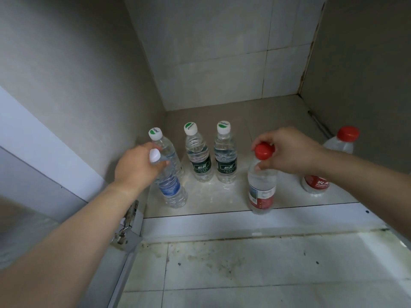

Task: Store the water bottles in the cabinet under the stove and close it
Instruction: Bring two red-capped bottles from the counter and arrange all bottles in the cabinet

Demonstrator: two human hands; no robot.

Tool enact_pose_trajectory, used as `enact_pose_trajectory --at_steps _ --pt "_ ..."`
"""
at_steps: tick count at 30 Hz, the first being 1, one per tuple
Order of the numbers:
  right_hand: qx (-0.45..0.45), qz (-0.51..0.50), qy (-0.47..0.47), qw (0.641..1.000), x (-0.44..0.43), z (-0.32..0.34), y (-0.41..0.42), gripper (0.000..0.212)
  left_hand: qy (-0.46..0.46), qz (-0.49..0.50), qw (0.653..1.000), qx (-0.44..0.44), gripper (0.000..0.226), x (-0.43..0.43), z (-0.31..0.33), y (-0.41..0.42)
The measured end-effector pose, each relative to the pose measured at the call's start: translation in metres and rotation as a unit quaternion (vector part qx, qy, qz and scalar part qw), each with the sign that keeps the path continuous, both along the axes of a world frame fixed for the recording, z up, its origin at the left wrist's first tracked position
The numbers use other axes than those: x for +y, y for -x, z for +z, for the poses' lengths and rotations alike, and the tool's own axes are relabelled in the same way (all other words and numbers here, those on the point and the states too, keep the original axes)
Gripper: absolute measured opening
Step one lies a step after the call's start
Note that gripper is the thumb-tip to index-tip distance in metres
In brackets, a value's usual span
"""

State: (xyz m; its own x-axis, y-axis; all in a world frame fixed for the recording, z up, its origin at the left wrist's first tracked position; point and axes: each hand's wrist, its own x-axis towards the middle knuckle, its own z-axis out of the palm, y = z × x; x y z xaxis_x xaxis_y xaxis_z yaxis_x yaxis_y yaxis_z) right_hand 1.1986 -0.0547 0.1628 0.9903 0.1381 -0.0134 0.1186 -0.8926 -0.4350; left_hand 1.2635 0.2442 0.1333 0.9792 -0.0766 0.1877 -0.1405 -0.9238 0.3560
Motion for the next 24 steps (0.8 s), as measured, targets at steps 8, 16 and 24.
enact_pose_trajectory --at_steps 8,16,24 --pt "-0.040 0.063 -0.050 0.996 0.069 -0.017 -0.027 0.039 -0.027 0.050 0.998 0.019 0.041 0.012 -0.007 -0.011" --pt "-0.031 0.063 -0.046 0.996 0.091 -0.026 -0.042 0.042 0.115 -0.061 0.991 0.041 0.042 0.032 -0.012 0.000" --pt "-0.045 0.056 -0.053 0.996 0.089 -0.019 -0.046 0.049 0.145 0.009 0.989 -0.006 0.031 0.017 -0.018 -0.014"
